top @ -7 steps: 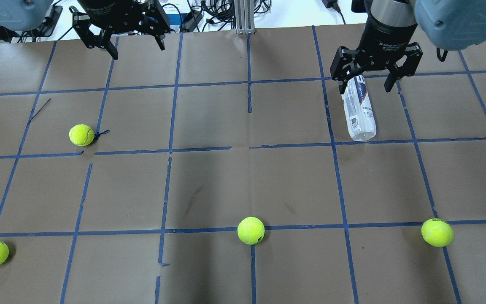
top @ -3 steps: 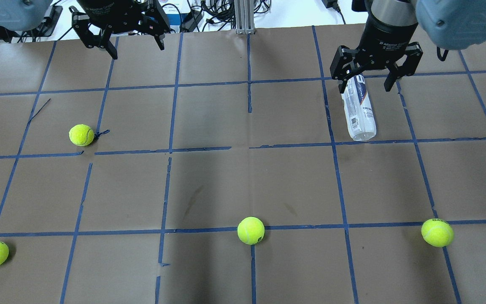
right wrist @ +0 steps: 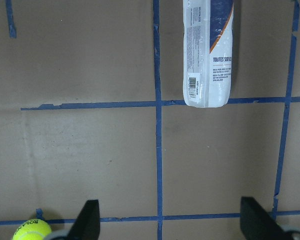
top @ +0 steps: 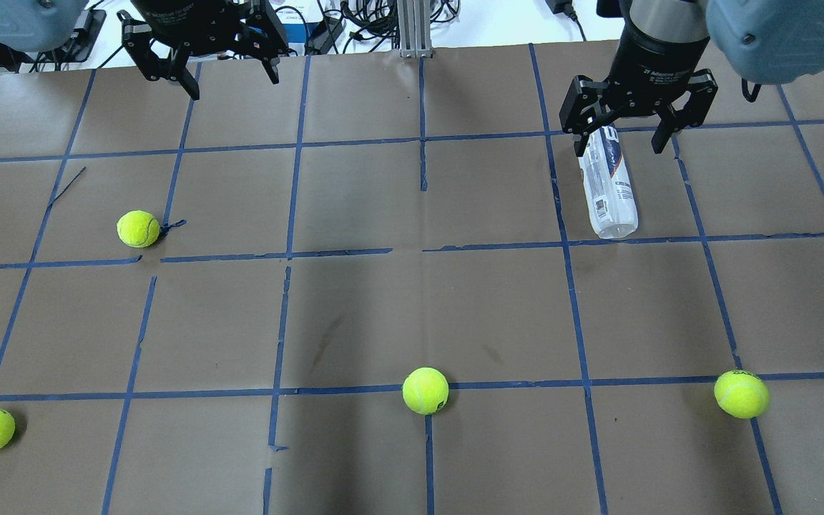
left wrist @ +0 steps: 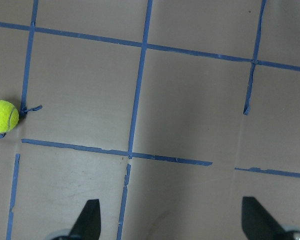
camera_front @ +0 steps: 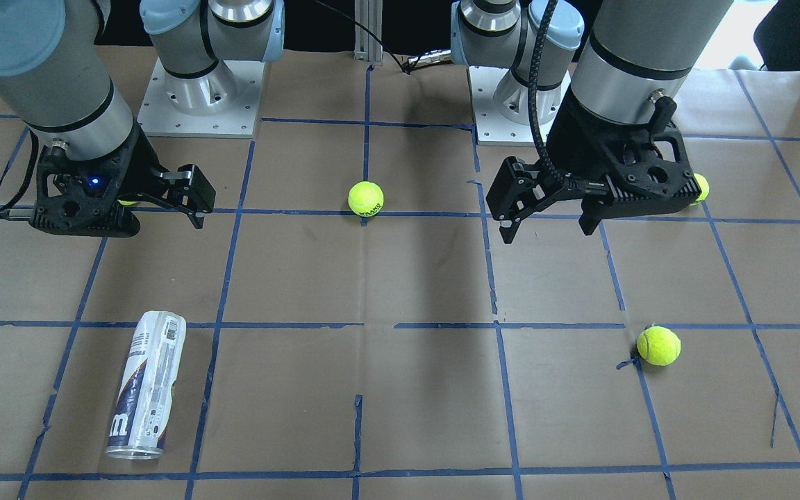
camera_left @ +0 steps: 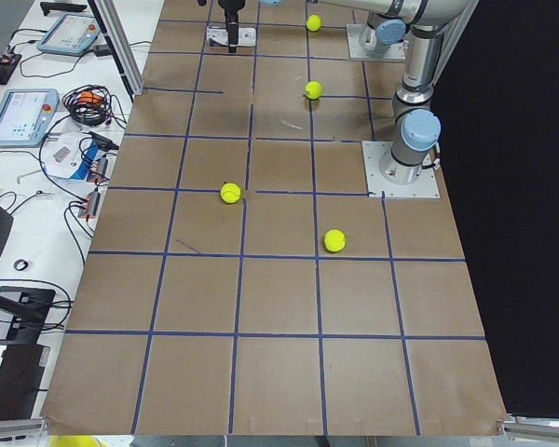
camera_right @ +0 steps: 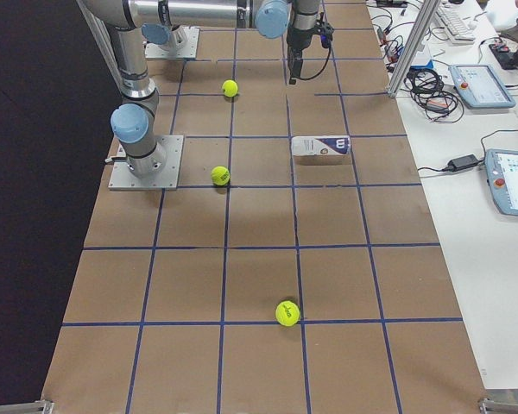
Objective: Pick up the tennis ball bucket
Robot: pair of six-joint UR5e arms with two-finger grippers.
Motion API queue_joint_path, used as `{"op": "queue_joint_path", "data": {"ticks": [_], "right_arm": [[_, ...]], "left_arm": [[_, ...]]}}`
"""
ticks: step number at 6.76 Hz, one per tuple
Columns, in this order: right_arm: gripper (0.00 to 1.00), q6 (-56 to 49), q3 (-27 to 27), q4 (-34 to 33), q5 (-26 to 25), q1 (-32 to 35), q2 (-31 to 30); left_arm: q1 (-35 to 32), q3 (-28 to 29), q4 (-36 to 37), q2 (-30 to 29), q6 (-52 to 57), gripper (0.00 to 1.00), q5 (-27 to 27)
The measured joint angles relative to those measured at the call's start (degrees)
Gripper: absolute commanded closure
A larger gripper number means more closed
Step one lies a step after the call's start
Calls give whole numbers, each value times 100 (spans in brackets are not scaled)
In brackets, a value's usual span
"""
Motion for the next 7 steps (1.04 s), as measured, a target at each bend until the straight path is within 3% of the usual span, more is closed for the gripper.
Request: {"op": "queue_joint_path", "data": {"ticks": [7], "right_arm": [[0,85,-17,-6,-44,18,-28]], "left_arm": [[9,1,15,0,0,0,-4]]}}
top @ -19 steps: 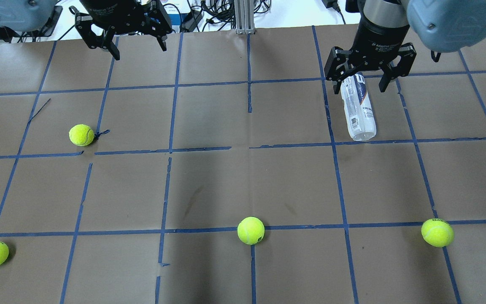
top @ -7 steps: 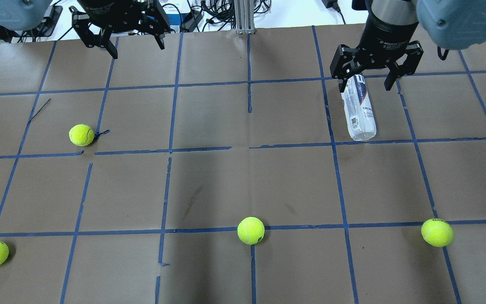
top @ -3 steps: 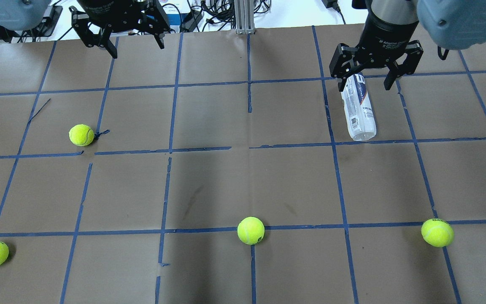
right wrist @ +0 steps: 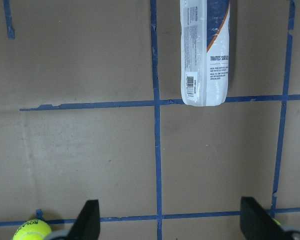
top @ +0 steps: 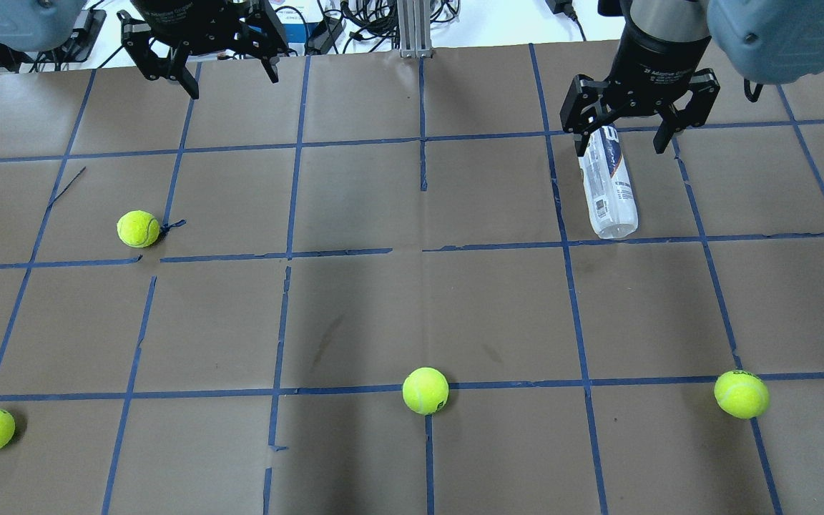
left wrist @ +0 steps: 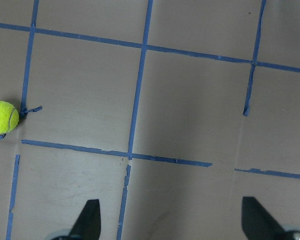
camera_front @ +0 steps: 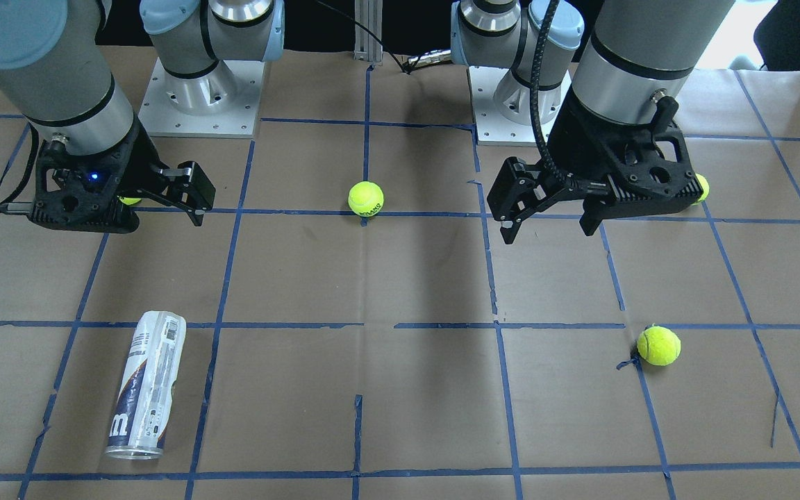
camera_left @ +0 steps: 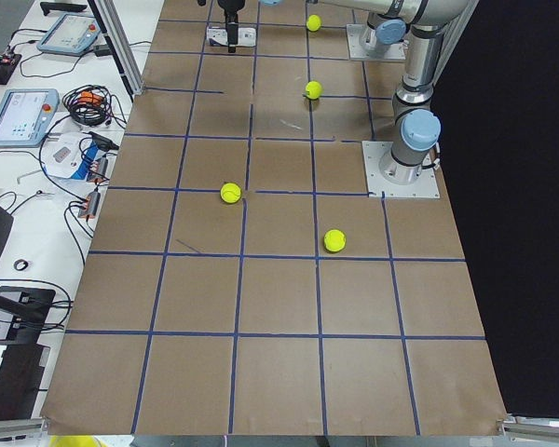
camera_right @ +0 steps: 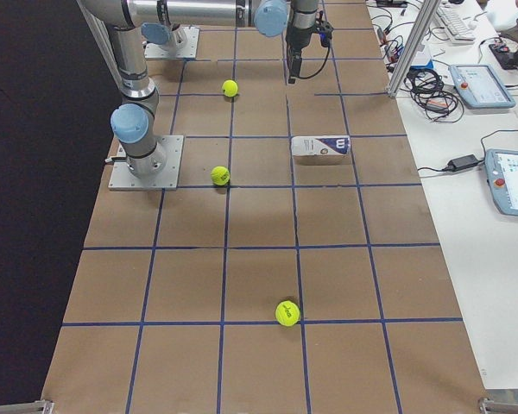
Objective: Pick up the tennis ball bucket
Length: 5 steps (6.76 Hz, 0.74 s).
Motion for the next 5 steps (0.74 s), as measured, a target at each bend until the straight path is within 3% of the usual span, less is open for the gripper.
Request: {"op": "queue_joint_path", "data": {"ticks": [5], "right_arm": [[0,45,-13,-32,66,53,-2]], "left_arm": [[0,0,2,0,0,0,0]]}}
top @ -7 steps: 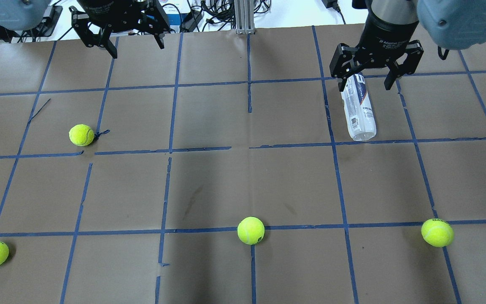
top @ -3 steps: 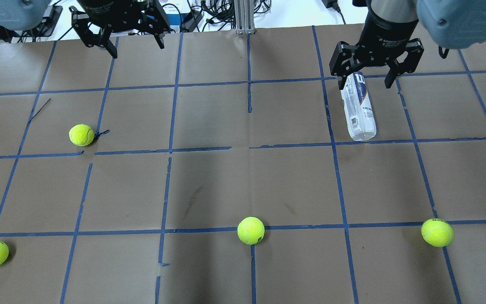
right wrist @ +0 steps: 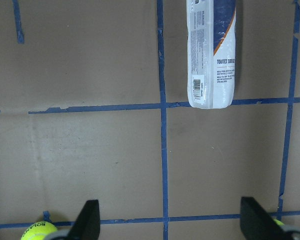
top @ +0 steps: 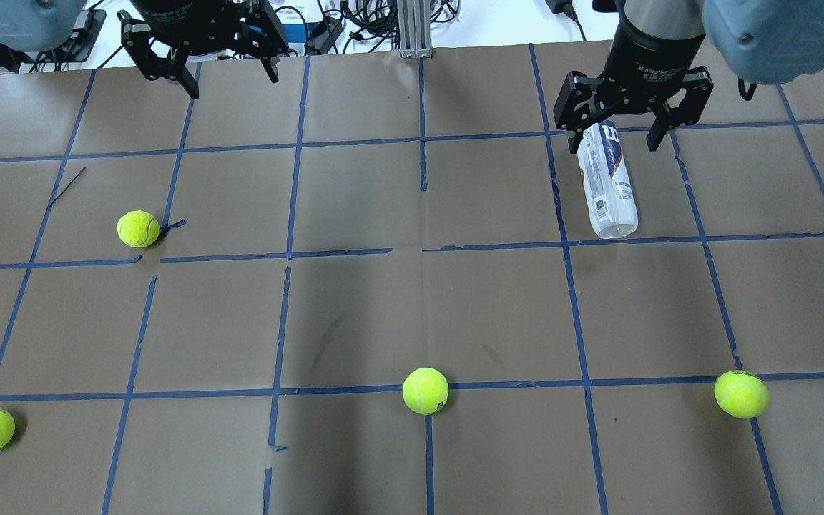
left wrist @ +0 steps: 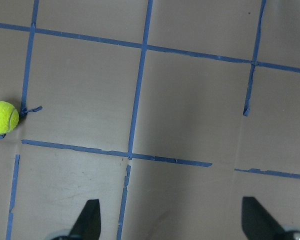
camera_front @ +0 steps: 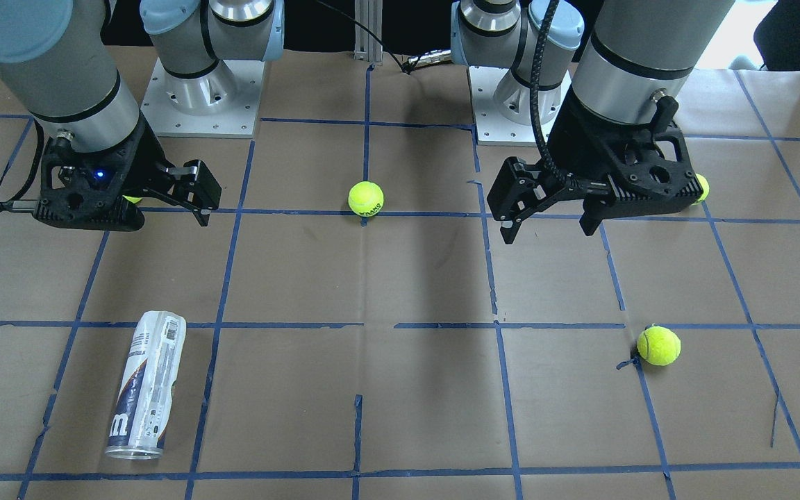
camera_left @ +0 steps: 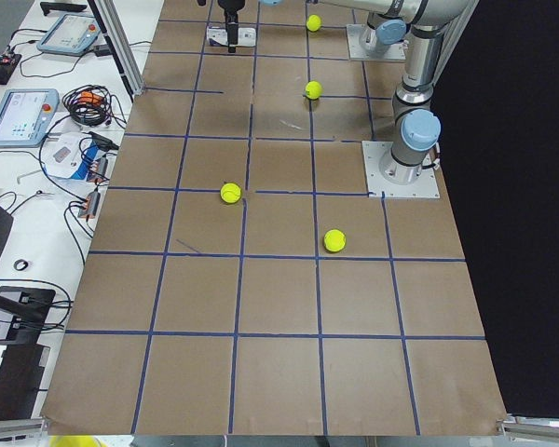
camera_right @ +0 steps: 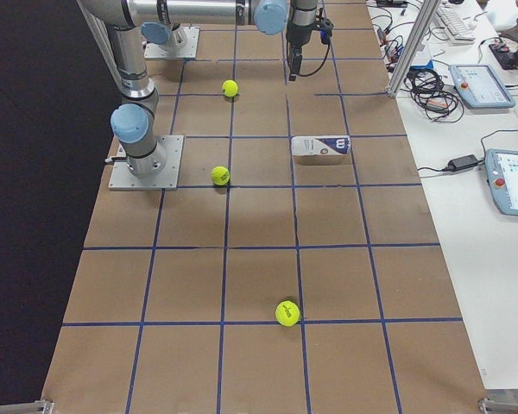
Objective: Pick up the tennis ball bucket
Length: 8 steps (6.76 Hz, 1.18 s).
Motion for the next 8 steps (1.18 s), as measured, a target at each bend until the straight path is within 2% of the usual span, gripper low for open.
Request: {"op": "queue_joint_path", "data": {"ticks": [8], "right_arm": [[0,-344,-44,36,-240,-74,-2]], "left_arm": [[0,0,12,0,0,0,0]]}}
